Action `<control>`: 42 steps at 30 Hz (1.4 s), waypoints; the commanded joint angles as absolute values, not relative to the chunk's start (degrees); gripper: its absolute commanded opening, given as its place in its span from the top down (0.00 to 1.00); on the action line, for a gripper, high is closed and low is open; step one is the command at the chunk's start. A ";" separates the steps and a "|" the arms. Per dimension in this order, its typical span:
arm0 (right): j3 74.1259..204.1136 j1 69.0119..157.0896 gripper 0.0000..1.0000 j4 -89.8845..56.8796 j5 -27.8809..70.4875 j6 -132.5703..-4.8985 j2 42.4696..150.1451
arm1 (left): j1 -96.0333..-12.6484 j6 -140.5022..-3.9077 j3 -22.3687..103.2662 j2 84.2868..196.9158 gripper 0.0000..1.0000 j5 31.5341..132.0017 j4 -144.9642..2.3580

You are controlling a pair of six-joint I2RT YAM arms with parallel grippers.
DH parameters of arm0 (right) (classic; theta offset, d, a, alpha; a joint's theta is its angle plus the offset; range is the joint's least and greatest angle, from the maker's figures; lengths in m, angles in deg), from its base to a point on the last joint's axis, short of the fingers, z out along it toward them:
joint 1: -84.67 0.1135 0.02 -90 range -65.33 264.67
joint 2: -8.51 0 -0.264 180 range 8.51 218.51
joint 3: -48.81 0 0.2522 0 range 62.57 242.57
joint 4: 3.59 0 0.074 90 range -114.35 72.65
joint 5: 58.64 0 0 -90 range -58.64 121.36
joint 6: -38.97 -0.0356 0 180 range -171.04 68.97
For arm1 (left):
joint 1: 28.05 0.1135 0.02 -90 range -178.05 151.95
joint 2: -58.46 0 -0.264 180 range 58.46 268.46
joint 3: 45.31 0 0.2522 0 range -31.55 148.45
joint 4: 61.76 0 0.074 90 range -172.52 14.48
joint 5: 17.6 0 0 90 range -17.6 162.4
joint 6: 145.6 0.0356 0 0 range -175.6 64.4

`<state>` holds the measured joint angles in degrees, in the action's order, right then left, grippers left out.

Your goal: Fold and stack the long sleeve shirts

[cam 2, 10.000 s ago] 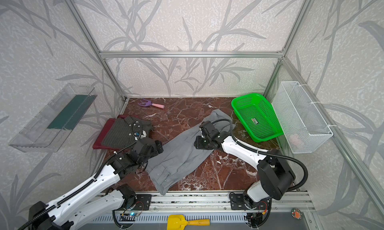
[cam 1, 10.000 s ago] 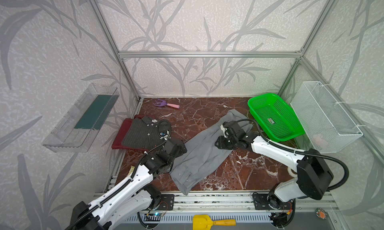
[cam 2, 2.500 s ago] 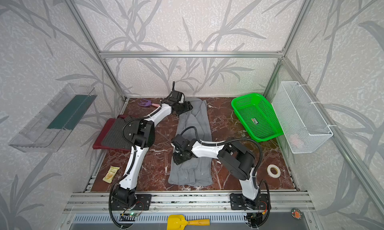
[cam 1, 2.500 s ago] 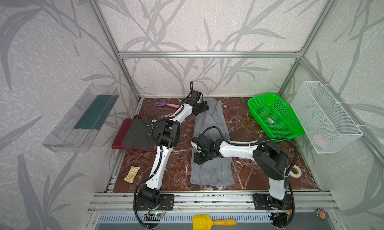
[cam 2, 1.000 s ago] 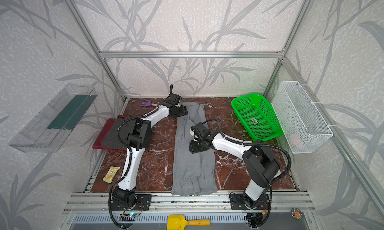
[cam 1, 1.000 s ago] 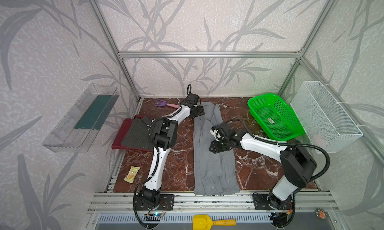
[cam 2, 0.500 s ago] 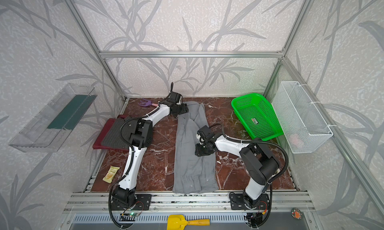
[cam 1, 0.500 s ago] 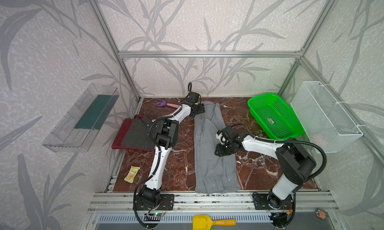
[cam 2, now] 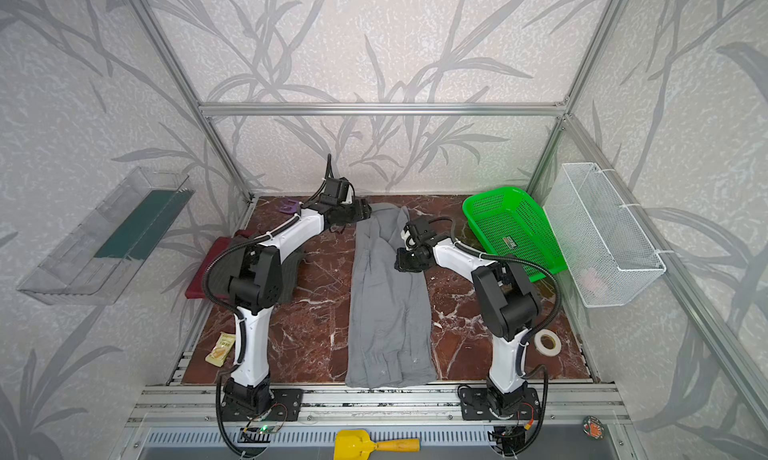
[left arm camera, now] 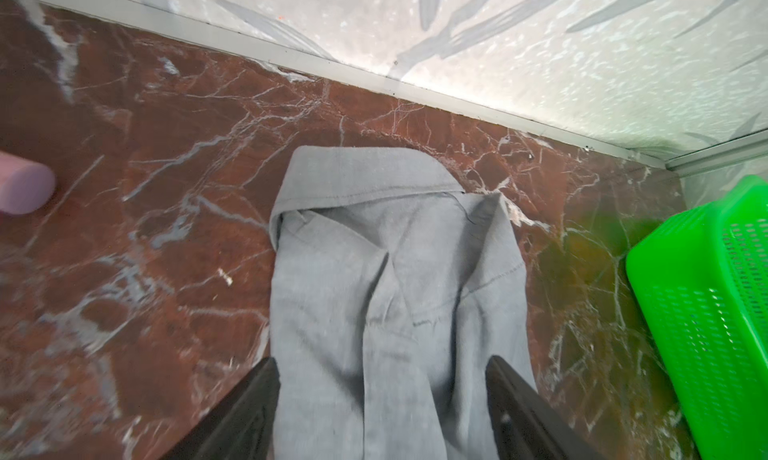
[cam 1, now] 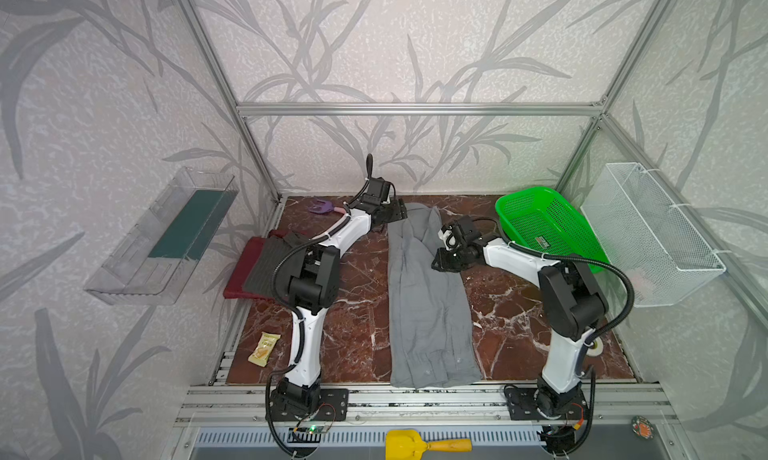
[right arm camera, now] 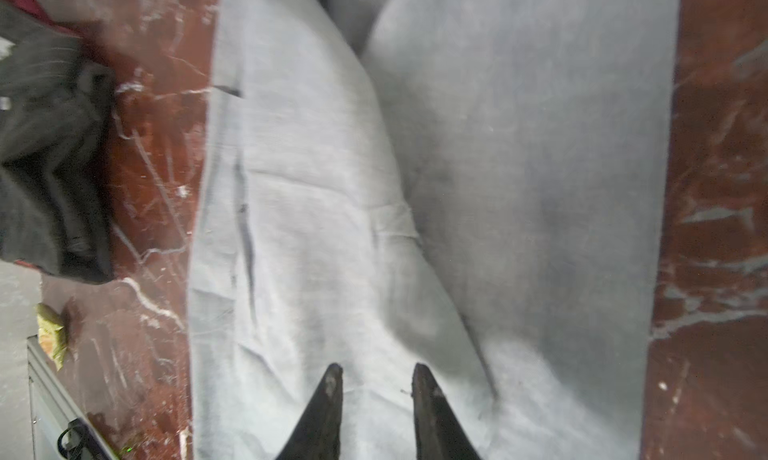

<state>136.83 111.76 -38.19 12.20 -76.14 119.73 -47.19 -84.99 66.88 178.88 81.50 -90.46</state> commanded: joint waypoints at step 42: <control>208.20 106.49 0.55 -71.92 15.52 -68.89 154.07 | -61.08 -97.29 7.60 135.89 0.19 78.29 -82.68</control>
<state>210.81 105.40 -69.19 14.91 -71.50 164.03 -59.30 -96.37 10.29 139.47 79.53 -81.09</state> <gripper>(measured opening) 0.413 0.811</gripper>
